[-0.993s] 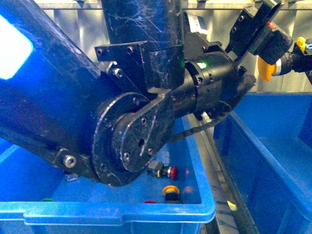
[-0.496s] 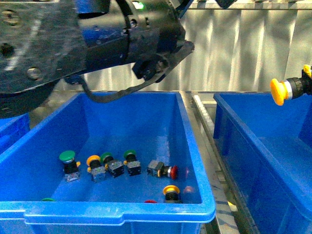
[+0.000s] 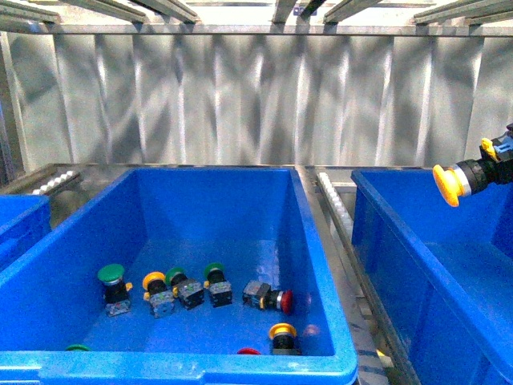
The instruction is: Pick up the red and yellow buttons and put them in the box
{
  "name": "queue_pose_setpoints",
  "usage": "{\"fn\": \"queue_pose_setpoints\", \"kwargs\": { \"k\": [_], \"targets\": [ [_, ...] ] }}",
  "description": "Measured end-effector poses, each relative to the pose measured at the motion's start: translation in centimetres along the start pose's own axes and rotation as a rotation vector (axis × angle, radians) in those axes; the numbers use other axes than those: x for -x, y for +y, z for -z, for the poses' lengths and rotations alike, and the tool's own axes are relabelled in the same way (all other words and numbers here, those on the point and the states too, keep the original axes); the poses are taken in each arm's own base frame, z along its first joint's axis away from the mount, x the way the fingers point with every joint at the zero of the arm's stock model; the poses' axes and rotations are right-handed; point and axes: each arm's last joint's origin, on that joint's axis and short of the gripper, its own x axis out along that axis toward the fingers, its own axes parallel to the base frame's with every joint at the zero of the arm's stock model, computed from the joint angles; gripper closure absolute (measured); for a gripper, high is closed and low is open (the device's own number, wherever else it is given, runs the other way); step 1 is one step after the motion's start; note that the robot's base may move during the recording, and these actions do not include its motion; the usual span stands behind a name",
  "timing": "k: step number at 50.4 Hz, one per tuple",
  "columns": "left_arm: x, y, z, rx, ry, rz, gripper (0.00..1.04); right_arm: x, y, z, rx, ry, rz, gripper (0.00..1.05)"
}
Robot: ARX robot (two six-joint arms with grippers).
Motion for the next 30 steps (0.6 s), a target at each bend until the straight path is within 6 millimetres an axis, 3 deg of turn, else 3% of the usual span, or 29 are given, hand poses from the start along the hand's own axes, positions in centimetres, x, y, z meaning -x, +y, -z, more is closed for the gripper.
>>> {"fn": "queue_pose_setpoints", "kwargs": {
  "k": [4,12,30],
  "targets": [
    [2.3,1.5,1.0,-0.022,0.027,0.023,0.77,0.1,0.2,0.6,0.031,0.033,-0.004,0.67],
    [5.5,4.3,0.9,-0.017,-0.043,-0.008,1.03,0.3,0.5,1.0,0.074,0.045,0.0,0.67],
    [6.5,4.5,3.1,-0.025,-0.06,0.0,1.02,0.8,1.5,2.5,0.196,0.086,-0.011,0.67]
  ]
}}
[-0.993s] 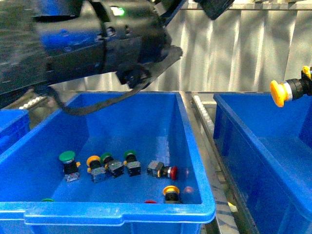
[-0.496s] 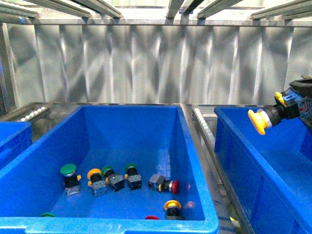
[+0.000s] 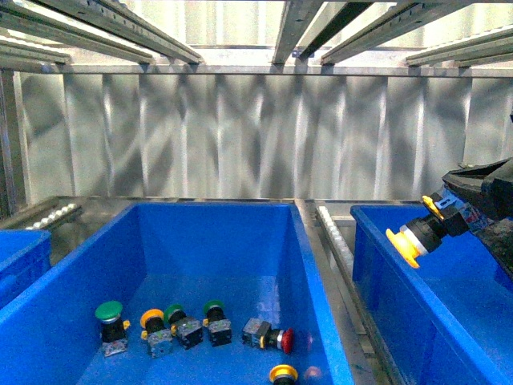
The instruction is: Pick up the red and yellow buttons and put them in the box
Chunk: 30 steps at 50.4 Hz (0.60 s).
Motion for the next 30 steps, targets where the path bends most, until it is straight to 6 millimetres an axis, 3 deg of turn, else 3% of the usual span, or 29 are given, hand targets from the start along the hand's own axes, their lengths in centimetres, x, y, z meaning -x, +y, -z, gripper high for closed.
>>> {"fn": "queue_pose_setpoints", "kwargs": {
  "k": [30],
  "targets": [
    [1.7,0.0,2.3,-0.001,-0.001,-0.001,1.02,0.8,1.0,-0.3,0.097,-0.027,-0.009,0.67]
  ]
}}
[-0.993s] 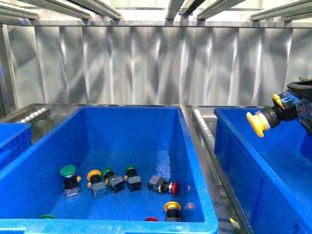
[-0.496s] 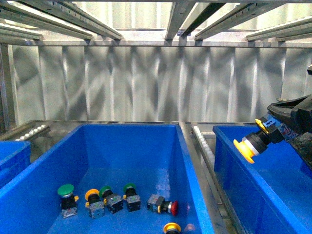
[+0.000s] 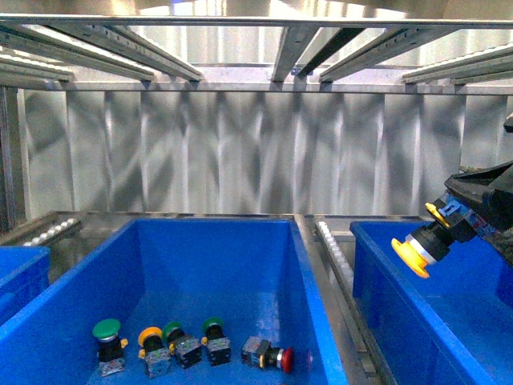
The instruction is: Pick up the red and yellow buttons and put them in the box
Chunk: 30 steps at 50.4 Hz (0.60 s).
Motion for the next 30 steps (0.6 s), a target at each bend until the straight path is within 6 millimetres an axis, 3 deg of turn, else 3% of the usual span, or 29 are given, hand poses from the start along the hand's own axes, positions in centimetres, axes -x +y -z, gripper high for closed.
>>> {"fn": "queue_pose_setpoints", "kwargs": {
  "k": [7,30],
  "targets": [
    [0.0,0.0,0.0,0.0,-0.001,0.0,1.02,0.2,-0.3,0.2,0.027,0.0,0.019,0.67],
    [0.0,0.0,0.0,0.0,-0.001,0.0,0.26,1.1,-0.4,0.0,0.068,-0.022,0.031,0.67]
  ]
}}
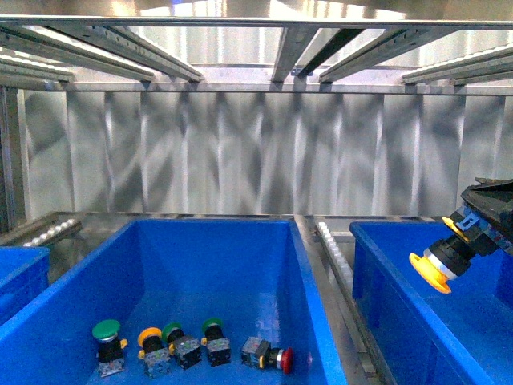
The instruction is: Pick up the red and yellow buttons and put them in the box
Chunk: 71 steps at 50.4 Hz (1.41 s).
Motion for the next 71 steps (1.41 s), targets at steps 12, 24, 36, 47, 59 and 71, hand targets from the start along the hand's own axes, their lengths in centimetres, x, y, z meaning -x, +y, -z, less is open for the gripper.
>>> {"fn": "queue_pose_setpoints", "kwargs": {
  "k": [12,24,36,47,59,71],
  "targets": [
    [0.0,0.0,0.0,-0.002,0.0,0.0,0.08,0.2,-0.1,-0.1,0.0,0.001,0.006,0.67],
    [0.0,0.0,0.0,-0.002,0.0,-0.002,0.08,0.3,-1.0,-0.6,-0.038,-0.004,0.051,0.67],
    [0.0,0.0,0.0,-0.002,0.0,-0.003,0.08,0.9,-1.7,-0.8,-0.053,-0.012,0.067,0.67],
    [0.0,0.0,0.0,-0.002,0.0,-0.001,0.08,1.5,-2.6,-1.7,-0.052,-0.021,0.071,0.68],
    [0.0,0.0,0.0,-0.002,0.0,0.0,0.08,2.4,-4.6,-2.7,-0.052,-0.033,0.115,0.68],
    [0.0,0.0,0.0,-0.003,0.0,0.003,0.08,2.8,-5.6,-4.1,0.045,-0.043,0.181,0.68]
  ]
}}
